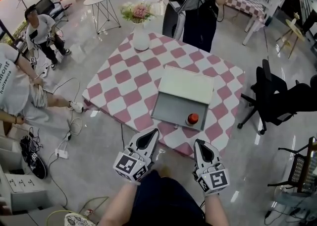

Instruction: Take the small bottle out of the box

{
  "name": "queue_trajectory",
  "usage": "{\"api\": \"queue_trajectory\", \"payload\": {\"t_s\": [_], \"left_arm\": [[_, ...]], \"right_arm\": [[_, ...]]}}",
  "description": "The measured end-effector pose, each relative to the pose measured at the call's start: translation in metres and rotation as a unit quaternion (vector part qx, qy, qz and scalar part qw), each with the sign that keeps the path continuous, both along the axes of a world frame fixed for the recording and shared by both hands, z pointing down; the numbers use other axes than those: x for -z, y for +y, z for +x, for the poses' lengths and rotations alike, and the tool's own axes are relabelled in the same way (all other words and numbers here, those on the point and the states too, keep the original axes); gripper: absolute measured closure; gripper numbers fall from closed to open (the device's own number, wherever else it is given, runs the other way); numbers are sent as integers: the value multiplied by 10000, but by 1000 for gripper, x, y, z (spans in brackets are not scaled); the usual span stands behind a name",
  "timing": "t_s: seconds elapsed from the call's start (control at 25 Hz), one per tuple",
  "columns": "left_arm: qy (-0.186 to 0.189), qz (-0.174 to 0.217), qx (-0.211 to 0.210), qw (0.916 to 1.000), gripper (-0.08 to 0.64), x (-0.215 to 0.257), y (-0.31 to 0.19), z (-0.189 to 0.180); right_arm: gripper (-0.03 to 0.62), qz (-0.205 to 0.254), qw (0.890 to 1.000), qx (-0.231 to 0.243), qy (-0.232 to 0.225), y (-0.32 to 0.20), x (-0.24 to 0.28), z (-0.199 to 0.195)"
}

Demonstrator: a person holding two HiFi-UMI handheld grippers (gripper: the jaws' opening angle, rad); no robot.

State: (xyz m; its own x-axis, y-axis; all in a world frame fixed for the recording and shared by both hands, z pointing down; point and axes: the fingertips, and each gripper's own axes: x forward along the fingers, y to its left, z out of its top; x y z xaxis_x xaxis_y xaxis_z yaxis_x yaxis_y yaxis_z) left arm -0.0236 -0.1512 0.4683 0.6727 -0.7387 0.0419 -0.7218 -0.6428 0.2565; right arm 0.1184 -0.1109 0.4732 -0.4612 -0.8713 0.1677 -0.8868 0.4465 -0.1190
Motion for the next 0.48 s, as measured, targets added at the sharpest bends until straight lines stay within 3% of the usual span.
{"api": "queue_trajectory", "payload": {"t_s": [0.48], "left_arm": [[-79, -129, -133, 9998, 558, -8, -19, 7]], "right_arm": [[588, -116, 9999, 1, 39, -23, -8, -4]]}}
